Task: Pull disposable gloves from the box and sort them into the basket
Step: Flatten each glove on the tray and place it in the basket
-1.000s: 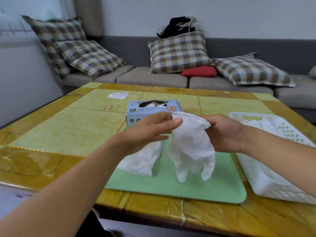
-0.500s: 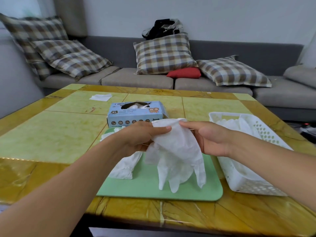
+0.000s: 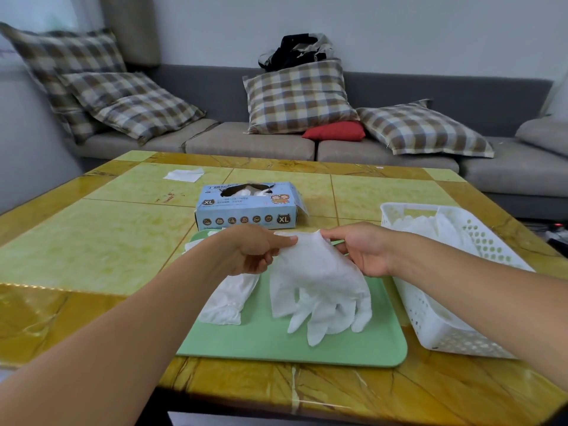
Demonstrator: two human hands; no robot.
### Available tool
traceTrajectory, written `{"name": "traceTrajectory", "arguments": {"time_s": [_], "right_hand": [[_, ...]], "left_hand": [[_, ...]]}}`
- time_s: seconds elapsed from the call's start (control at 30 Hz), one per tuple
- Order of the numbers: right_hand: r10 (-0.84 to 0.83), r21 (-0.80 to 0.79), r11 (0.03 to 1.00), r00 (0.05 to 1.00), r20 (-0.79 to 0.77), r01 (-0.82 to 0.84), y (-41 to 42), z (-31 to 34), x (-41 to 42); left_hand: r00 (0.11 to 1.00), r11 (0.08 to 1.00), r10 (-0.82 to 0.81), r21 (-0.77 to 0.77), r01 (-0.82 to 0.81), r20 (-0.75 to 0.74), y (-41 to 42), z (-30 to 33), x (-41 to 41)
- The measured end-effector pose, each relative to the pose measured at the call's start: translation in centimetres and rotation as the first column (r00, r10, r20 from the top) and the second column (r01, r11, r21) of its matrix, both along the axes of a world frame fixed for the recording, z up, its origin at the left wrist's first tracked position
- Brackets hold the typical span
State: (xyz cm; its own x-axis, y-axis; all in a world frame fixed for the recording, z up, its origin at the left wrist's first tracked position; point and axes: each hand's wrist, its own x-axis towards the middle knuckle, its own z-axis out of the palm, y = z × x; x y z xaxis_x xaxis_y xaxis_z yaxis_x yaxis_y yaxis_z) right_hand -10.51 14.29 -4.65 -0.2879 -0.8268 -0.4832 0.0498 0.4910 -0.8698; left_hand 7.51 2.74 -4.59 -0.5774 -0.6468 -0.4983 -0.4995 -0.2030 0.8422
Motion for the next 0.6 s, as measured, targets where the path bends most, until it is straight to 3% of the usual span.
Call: {"name": "traceTrajectory", "arguments": {"time_s": [0.07, 0.13, 0.23, 0.3, 0.4, 0.5, 0.57, 0.6], "right_hand": [[-0.090, -0.098, 0.991, 0.995, -0.043, 0.085, -0.7, 0.4, 0.0], [-0.178, -0.334, 0.932, 0.981, -0.078, 0.142, -1.5, 1.9, -0.1], [-0.259, -0.685, 0.727, 0.945, -0.200, 0.054, -1.3, 5.4, -0.1], [-0.320, -0.788, 0.613, 0.893, -0.318, -0.061, -0.3, 6.6, 0.3], [-0.278, -0.735, 0.645, 0.832, -0.480, -0.209, 1.2, 5.0, 1.0], [0.029, -0.508, 0.790, 0.849, -0.528, -0.343, 1.8, 1.9, 0.2], [0.338, -0.188, 0.807, 0.699, -0.631, -0.560, 2.5, 0.8, -0.4], [0.506, 0.007, 0.756, 0.577, -0.641, -0.655, 3.0, 0.5, -0.4]], "left_hand": [[0.992, 0.990, 0.080, -0.107, -0.090, -0.094, -0.3, -0.1, -0.5], [0.941, 0.943, 0.121, -0.259, -0.208, -0.317, -0.3, 1.1, -1.0], [0.791, 0.848, 0.021, -0.408, -0.338, -0.612, 0.5, 4.5, -0.6], [0.754, 0.802, -0.089, -0.496, -0.334, -0.651, 1.0, 5.6, 0.3], [0.821, 0.719, -0.262, -0.670, -0.185, -0.507, 1.1, 4.3, 1.9], [0.891, 0.624, -0.442, -0.750, 0.222, -0.104, 0.6, 1.4, 2.8], [0.809, 0.551, -0.565, -0.654, 0.518, 0.164, 0.4, -0.4, 3.1], [0.742, 0.514, -0.617, -0.580, 0.632, 0.261, 0.6, -1.0, 3.3]]}}
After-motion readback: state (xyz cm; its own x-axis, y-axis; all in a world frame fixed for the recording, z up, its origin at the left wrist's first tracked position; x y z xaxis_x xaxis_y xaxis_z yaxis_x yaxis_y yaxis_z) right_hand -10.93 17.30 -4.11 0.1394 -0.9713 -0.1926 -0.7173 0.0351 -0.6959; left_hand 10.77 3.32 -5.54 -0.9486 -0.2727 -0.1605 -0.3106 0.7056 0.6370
